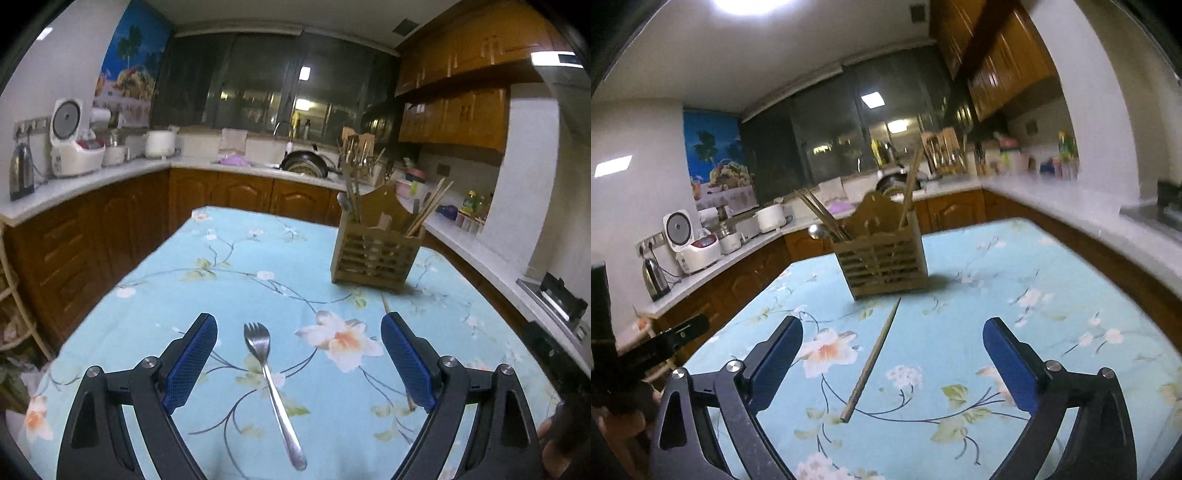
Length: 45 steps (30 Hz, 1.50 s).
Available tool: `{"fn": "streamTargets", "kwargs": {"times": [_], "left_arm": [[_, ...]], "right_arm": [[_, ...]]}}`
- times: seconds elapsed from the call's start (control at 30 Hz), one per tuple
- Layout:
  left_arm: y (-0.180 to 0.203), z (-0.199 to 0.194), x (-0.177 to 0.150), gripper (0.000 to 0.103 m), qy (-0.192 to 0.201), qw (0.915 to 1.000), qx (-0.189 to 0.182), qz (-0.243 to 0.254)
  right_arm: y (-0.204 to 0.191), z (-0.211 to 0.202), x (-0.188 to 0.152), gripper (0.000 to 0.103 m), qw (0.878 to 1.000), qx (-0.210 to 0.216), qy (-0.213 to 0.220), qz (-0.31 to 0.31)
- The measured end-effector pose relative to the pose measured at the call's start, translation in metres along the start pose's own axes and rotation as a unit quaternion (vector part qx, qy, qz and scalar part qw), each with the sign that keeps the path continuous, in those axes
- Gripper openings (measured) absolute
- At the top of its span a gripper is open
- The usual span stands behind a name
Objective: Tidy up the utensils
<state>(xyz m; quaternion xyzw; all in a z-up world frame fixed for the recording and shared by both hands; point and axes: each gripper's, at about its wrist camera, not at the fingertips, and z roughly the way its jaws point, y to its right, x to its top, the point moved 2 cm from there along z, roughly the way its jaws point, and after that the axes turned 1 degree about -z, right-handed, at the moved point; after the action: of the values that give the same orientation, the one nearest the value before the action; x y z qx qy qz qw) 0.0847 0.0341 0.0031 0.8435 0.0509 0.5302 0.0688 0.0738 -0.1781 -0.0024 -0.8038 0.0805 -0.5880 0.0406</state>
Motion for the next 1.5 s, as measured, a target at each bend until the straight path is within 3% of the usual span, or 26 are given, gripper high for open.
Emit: {"fn": "streamTargets", "kwargs": {"times": [0.2, 0.3, 0.67, 1.5], "left_arm": [[0.008, -0.028, -0.029, 0.101, 0.035, 0.9986, 0.009, 0.038], [0.010, -0.034, -0.039, 0.102, 0.040, 0.9980, 0.010, 0.048], [-0.004, -0.042, -0.056, 0.102, 0.046, 0.9965, 0.034, 0.061], [-0.020, -0.031, -0.049, 0.102, 0.054, 0.9947, 0.051, 0.071]], "right_arm": [[-0.023, -0.042, -0.015, 0.103, 0.995, -0.015, 0.058, -0.080], [-0.027, -0.048, -0.026, 0.103, 0.994, -0.017, 0.060, -0.092], [-0.017, -0.053, -0.039, 0.103, 0.996, -0.025, 0.053, -0.073], [-0.006, -0.052, -0.033, 0.103, 0.994, -0.040, 0.066, -0.084]]}}
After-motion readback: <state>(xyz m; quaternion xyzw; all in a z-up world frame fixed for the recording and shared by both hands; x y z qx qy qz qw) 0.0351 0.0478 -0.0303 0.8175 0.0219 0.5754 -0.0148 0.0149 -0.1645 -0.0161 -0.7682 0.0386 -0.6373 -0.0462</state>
